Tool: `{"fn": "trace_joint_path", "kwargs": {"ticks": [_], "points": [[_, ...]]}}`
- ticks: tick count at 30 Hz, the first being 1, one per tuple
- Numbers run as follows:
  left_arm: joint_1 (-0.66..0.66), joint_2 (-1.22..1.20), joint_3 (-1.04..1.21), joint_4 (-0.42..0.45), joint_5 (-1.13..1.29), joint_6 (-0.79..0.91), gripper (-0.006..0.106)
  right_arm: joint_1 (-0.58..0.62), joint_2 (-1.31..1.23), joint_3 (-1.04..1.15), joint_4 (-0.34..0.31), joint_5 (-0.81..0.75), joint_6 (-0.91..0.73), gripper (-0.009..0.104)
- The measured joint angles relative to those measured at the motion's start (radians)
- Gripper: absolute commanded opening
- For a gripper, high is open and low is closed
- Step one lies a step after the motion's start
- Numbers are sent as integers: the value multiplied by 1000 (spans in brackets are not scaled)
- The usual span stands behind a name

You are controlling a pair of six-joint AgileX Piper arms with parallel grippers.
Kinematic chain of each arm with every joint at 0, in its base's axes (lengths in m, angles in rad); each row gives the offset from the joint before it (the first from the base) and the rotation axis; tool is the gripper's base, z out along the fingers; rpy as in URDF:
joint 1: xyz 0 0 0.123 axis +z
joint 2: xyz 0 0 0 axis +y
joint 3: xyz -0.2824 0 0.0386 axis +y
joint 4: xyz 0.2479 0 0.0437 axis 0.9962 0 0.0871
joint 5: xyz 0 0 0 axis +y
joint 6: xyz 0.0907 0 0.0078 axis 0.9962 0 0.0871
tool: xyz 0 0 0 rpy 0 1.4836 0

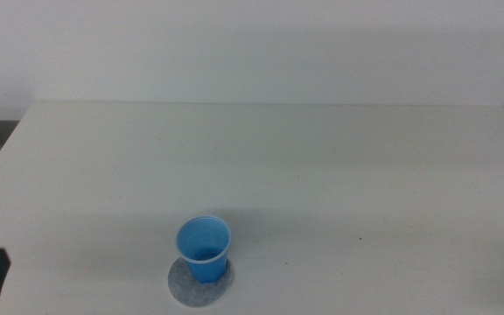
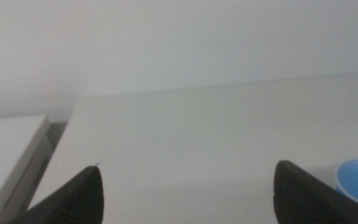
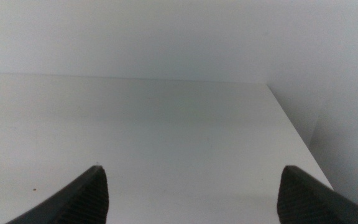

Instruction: Place an empty cup on a cup mat.

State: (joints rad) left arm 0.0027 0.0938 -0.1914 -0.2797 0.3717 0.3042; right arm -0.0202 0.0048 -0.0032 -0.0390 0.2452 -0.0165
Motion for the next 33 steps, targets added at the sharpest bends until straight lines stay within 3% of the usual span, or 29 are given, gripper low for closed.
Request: {"fn": "trace_joint_path", "kwargs": {"ticks": [8, 14, 18, 33], "points": [[6, -90, 95, 7, -51, 3, 94, 0, 0, 0, 0, 0, 0, 93], [6, -90, 185, 221, -235, -229, 94, 0, 0, 0, 0, 0, 0, 93], [6, -90, 186, 280, -294, -283, 94, 0, 0, 0, 0, 0, 0, 93], [6, -90, 191, 309, -325, -297, 94, 0, 0, 0, 0, 0, 0, 93]]}}
